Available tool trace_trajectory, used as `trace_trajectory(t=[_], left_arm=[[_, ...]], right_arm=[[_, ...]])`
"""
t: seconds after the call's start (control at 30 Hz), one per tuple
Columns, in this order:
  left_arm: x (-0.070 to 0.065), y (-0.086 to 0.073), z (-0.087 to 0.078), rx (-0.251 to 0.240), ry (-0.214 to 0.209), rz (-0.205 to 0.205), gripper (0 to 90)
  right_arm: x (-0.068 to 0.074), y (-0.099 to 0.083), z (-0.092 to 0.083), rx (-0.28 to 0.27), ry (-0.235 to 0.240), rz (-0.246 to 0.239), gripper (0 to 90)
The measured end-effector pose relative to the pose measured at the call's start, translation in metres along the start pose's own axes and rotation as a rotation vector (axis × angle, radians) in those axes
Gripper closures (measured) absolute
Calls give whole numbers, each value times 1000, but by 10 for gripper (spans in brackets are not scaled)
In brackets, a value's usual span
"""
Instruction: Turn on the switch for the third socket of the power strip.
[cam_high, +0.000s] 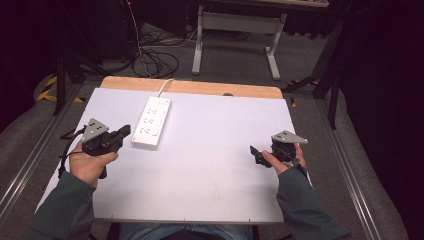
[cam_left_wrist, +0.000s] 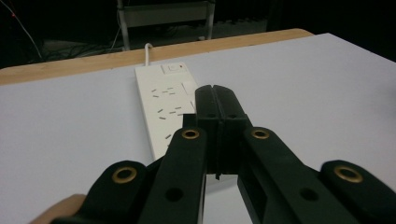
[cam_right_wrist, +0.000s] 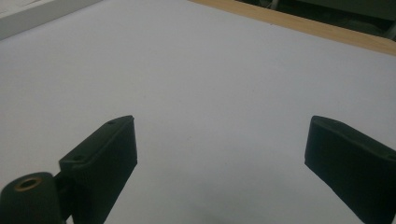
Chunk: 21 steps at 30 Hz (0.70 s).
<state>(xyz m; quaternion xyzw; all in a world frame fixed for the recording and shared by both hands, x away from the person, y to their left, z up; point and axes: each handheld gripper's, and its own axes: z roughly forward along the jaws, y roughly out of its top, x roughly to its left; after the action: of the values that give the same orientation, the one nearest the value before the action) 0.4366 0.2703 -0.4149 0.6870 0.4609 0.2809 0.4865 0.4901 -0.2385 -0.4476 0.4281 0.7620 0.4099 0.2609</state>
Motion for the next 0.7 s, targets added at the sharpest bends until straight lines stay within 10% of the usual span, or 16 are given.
trace_trajectory(t=[0.7], left_arm=[[14, -13, -26, -24, 41, -62, 724]], right_arm=[[1, 0, 0, -2, 1, 0, 98]])
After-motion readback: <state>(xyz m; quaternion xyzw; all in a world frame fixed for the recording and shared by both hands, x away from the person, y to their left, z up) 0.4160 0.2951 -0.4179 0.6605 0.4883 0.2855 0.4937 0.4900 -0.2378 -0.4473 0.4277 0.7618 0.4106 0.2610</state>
